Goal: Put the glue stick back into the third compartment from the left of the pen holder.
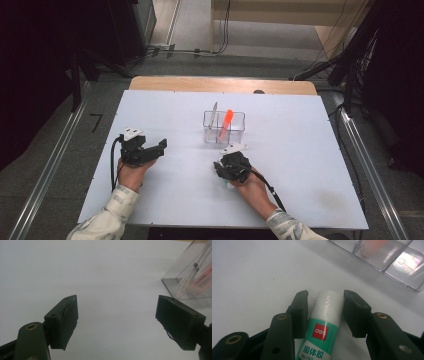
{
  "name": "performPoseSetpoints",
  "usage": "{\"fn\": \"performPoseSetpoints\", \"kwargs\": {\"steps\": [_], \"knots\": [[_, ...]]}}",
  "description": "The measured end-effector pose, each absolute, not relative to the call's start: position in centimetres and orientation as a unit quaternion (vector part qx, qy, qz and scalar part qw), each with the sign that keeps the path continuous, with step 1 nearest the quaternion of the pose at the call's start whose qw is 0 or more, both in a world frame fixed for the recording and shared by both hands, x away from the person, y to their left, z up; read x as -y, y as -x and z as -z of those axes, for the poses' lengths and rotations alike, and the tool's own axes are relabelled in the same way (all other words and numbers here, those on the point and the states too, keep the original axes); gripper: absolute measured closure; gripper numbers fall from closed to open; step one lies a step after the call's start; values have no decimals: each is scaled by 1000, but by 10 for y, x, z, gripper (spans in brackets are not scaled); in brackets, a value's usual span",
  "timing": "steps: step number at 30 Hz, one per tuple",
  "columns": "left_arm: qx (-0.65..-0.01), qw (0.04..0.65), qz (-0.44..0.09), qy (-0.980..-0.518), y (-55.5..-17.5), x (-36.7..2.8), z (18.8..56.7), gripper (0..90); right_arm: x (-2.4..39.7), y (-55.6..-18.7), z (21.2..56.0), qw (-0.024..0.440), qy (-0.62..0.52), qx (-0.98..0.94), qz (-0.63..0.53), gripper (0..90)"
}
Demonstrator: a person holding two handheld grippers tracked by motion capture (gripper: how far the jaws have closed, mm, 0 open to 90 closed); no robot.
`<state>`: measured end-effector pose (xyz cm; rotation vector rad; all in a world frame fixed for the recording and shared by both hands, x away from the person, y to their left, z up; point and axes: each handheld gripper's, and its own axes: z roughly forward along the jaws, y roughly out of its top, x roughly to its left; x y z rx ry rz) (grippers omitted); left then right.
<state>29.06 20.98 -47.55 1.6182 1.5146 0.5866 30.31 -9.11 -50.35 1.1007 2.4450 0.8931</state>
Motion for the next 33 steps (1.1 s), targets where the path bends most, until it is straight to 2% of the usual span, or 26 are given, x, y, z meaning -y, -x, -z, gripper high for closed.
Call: {"fn": "performPoseSetpoints", "kwargs": {"steps": [14,33], "knots": [[-602,412,-233,-643,-290,-210,476,186,92,-302,502,157,-378,-858,-310,628],[-603,414,-231,-641,-291,-210,476,187,100,-304,492,152,-377,-851,-331,634]]}}
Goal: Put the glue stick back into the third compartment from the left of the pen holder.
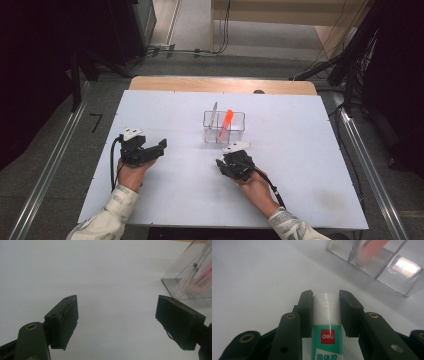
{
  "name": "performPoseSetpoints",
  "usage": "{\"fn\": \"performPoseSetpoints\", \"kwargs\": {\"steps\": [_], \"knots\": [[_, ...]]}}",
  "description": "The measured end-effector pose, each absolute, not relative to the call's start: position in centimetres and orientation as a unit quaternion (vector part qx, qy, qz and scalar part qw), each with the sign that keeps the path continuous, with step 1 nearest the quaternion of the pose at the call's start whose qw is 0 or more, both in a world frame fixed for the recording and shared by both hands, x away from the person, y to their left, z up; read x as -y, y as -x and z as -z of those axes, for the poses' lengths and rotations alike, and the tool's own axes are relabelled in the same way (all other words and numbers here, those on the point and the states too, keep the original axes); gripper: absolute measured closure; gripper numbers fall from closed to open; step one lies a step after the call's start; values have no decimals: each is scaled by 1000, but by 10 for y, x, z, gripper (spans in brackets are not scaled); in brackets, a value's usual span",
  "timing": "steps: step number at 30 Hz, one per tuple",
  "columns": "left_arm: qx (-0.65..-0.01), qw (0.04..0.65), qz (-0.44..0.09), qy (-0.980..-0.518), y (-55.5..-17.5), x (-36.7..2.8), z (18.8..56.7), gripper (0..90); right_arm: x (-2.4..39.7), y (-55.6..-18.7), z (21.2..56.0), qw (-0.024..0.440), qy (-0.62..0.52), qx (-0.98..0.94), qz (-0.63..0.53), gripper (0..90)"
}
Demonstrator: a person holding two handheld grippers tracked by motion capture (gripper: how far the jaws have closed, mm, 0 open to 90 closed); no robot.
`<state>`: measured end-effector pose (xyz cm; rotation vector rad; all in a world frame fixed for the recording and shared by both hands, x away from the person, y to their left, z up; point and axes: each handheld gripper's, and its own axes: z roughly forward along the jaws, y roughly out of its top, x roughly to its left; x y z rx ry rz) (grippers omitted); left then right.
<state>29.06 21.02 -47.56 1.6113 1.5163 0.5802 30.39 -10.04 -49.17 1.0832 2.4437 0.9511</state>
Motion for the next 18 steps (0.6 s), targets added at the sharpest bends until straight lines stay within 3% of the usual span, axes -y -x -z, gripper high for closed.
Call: {"fn": "performPoseSetpoints", "kwargs": {"steps": [18], "knots": [[-603,413,-231,-642,-291,-210,476,187,113,-308,475,154,-385,-840,-349,630]]}}
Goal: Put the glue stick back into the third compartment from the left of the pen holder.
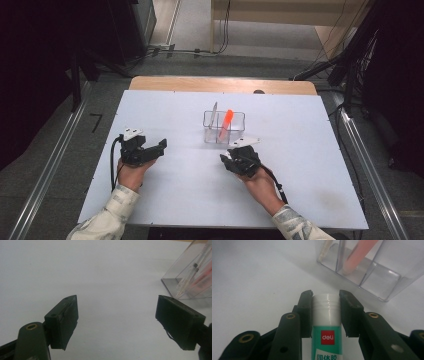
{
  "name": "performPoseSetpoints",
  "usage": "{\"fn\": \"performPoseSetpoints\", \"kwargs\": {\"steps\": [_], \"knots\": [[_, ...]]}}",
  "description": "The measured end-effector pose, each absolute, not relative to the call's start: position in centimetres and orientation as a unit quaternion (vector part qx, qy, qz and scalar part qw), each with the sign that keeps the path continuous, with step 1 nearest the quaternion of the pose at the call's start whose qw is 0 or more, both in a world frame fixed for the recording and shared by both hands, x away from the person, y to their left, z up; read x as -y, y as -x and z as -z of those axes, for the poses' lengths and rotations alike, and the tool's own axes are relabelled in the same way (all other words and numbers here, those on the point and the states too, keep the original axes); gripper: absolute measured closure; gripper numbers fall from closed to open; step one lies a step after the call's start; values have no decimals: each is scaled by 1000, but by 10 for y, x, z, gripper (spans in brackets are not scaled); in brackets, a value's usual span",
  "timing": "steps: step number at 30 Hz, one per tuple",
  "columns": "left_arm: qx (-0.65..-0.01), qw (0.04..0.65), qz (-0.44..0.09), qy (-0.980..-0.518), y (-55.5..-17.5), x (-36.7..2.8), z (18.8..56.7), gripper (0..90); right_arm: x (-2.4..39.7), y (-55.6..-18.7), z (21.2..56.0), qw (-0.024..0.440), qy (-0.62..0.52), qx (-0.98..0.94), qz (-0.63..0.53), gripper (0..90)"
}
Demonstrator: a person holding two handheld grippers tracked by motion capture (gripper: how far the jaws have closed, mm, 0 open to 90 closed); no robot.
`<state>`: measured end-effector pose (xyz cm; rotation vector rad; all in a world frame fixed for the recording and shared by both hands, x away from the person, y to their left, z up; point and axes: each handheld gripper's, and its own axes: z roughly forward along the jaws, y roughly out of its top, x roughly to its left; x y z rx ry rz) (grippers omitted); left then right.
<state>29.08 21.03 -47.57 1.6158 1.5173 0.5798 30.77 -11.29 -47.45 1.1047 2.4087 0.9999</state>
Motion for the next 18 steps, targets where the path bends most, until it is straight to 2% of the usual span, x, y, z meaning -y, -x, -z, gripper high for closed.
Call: {"fn": "performPoseSetpoints", "kwargs": {"steps": [18], "knots": [[-605,413,-229,-641,-291,-210,476,188,130,-318,446,160,-405,-812,-389,633]]}}
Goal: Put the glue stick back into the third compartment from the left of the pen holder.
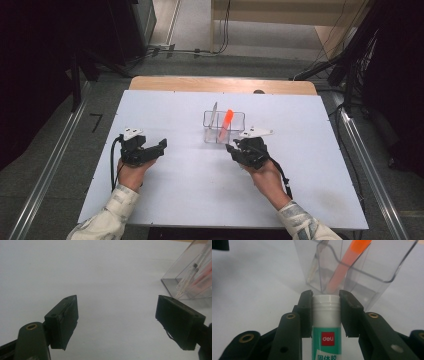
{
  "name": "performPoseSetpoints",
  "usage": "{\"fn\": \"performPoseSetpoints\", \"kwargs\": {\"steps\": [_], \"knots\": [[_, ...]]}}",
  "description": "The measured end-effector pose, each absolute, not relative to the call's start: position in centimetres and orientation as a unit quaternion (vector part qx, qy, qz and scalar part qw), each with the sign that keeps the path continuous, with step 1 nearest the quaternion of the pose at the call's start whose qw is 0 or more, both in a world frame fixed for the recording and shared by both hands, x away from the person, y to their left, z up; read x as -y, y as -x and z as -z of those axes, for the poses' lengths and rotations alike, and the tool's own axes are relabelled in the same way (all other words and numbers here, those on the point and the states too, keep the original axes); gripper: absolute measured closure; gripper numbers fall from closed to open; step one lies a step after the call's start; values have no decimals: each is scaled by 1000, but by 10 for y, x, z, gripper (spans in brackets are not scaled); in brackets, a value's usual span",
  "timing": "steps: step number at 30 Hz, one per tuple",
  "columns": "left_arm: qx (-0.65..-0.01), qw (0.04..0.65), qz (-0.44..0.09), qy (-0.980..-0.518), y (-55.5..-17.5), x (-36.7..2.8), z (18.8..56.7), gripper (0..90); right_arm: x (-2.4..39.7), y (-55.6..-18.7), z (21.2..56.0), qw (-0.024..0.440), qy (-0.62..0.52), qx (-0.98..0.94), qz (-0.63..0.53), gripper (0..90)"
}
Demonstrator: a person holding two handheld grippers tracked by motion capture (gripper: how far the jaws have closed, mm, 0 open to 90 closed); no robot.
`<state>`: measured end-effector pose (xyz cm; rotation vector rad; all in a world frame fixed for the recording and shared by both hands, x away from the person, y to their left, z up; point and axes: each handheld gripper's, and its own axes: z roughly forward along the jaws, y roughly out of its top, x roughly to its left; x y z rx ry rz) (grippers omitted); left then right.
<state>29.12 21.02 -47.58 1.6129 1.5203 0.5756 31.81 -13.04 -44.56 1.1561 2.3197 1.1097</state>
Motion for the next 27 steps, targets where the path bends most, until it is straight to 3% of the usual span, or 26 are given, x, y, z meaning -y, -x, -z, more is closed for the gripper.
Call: {"fn": "performPoseSetpoints", "kwargs": {"steps": [14,27], "knots": [[-605,415,-229,-640,-292,-210,476,195,145,-342,411,170,-434,-769,-438,633],[-604,415,-228,-641,-292,-210,476,194,136,-368,402,183,-451,-753,-442,633]]}}
